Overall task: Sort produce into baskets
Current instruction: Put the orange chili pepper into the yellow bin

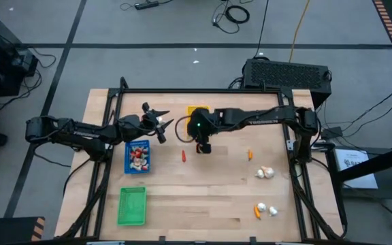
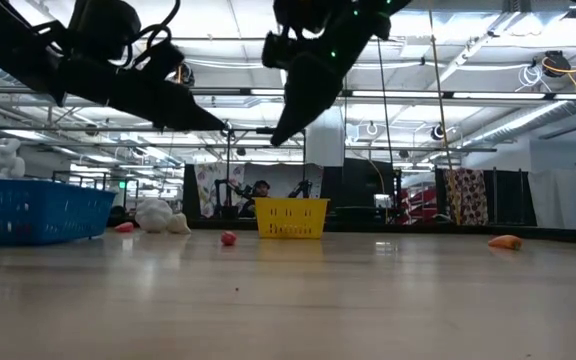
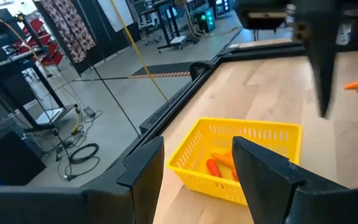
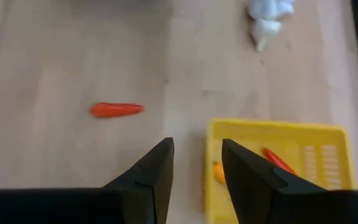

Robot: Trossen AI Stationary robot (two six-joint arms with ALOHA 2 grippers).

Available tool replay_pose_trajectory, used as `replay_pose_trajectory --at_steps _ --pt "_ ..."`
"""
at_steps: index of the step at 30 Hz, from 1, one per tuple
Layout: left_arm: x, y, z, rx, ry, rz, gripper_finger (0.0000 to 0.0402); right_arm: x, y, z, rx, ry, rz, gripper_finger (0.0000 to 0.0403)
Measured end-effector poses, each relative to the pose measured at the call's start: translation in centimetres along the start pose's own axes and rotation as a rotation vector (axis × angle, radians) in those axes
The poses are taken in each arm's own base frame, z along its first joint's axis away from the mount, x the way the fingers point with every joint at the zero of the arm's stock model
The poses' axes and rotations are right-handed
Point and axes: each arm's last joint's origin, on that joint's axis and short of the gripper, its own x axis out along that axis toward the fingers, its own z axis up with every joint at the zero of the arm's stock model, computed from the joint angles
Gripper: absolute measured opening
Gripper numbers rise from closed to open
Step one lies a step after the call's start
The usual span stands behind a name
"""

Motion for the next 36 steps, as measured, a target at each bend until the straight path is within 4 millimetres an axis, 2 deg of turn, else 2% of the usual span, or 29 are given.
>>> replay_pose_trajectory --at_steps 8,13,17,21,24,31,36 --pt "0.1 -0.5 1.0 -0.006 -0.035 -0.02 0.0198 0.1 3.1 1.2 -0.181 -0.084 0.029 0.0128" --pt "-0.1 -0.8 1.1 -0.002 -0.037 -0.035 0.0198 0.6 3.8 1.4 -0.272 -0.112 0.077 0.0131" --pt "-0.1 -0.7 0.9 0.005 -0.014 -0.011 0.0198 1.5 3.9 1.7 -0.299 -0.151 0.07 0.0153" --pt "-0.7 -0.4 0.9 0.018 0.027 0.002 0.0198 3.2 4.1 1.7 -0.295 -0.178 0.072 0.0186" --pt "-1.5 -0.1 1.1 0.027 0.052 -0.003 0.0198 4.2 4.7 1.5 -0.364 -0.175 0.093 0.0203" --pt "-2.9 0.7 1.8 0.0 0.05 0.019 0.0198 4.3 6.9 1.6 -0.554 -0.207 0.152 0.0204" --pt "-2.9 0.7 1.8 -0.001 0.05 0.019 0.0198 6.5 7.1 1.2 -0.588 -0.231 0.198 0.0197"
